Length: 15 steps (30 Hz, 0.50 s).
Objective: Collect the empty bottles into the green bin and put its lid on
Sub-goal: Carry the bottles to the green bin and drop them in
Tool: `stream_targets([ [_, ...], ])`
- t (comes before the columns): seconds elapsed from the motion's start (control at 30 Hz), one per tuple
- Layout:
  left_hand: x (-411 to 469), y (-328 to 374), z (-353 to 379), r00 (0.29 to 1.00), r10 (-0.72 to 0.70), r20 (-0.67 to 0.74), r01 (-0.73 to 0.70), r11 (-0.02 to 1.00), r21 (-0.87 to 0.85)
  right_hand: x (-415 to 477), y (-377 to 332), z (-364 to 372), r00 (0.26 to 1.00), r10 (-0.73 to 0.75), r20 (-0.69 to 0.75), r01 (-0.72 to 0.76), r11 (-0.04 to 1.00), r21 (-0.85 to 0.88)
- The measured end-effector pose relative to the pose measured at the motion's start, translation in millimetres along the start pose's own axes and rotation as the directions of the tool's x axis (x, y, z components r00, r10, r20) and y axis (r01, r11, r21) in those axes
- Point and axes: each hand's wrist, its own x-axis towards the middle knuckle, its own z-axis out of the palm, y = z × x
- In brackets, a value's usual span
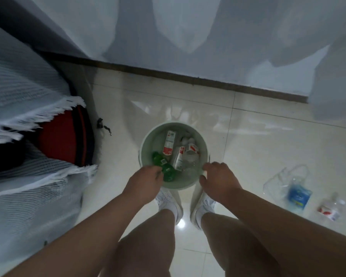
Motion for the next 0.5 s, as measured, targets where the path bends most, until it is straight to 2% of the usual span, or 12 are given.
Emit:
stream_targets([
  [0.17,-136,7,-51,0.997,-0.075,0.023,0.077,0.992,-0.102,-128,23,-58,0.984,0.155,0.083,-0.166,0.974,0.154],
  [0.23,-190,15,-71,0.993,-0.100,0.059,0.111,0.966,-0.235,-184,26,-85,0.971,0.200,0.128,-0.227,0.942,0.247],
  [0.3,-239,29,-92,0.992,-0.102,0.071,0.120,0.935,-0.333,-244,27,-112,0.966,0.227,0.125,-0.257,0.902,0.346],
  [0.37,-279,40,-110,0.995,-0.076,0.068,0.096,0.929,-0.357,-296,28,-129,0.958,0.271,0.092,-0.283,0.854,0.436],
  [0.43,-311,56,-127,0.998,-0.029,0.051,0.045,0.938,-0.343,-347,30,-139,0.939,0.338,0.065,-0.317,0.776,0.545],
  [0.5,-335,76,-146,0.998,0.029,0.052,-0.014,0.963,-0.269,-398,31,-140,0.914,0.399,0.068,-0.323,0.616,0.719],
])
